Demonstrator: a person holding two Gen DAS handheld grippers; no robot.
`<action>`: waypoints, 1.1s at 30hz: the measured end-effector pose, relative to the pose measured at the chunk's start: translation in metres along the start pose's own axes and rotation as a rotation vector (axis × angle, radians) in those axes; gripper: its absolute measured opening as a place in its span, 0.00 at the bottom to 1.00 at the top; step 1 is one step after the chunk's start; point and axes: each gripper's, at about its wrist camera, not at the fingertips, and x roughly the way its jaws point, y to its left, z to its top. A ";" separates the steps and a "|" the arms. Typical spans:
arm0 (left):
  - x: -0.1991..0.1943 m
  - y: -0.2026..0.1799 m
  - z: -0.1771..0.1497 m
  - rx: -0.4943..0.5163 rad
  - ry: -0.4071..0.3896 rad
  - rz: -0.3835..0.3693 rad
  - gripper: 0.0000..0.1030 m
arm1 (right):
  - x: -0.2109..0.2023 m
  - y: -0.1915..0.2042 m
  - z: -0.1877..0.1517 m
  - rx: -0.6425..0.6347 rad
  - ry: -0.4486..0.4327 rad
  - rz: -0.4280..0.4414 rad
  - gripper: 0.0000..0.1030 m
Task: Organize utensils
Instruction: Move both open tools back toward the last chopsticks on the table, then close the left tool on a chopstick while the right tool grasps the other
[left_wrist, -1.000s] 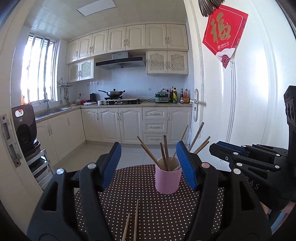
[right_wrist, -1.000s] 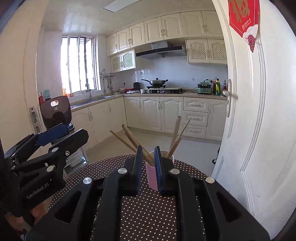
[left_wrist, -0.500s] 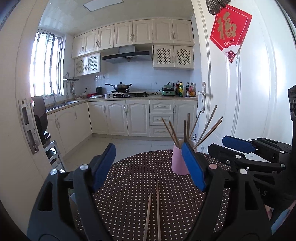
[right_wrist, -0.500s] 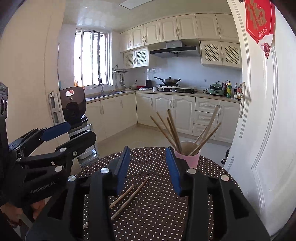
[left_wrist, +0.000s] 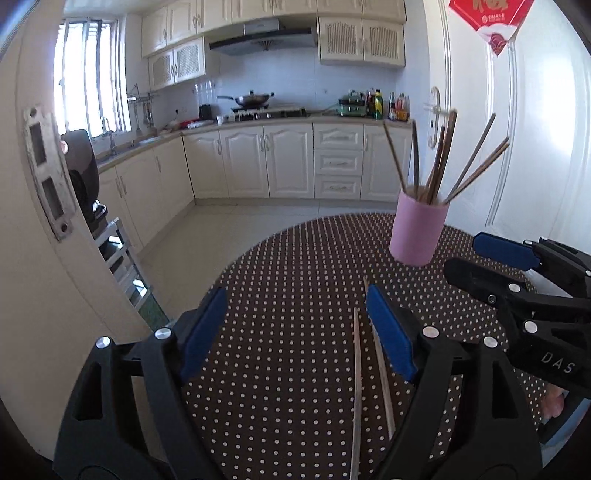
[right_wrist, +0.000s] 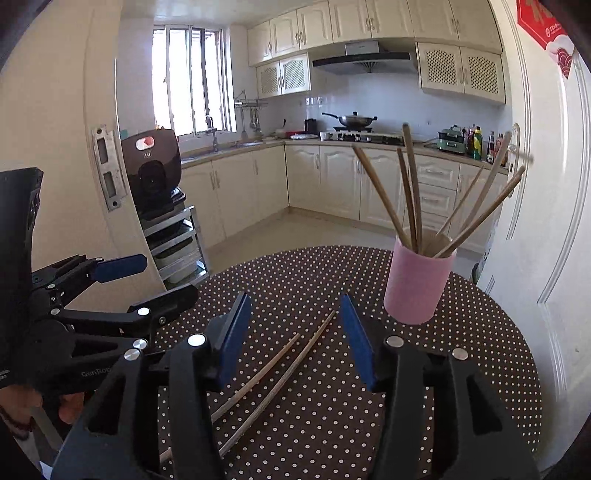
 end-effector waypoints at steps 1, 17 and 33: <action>0.008 0.001 -0.003 0.000 0.034 -0.003 0.75 | 0.007 -0.001 -0.001 0.008 0.023 0.002 0.46; 0.107 -0.018 -0.033 -0.002 0.415 -0.136 0.41 | 0.066 -0.037 -0.025 0.147 0.311 0.011 0.46; 0.119 -0.040 -0.031 0.054 0.424 -0.166 0.22 | 0.091 -0.037 -0.022 0.156 0.356 0.019 0.46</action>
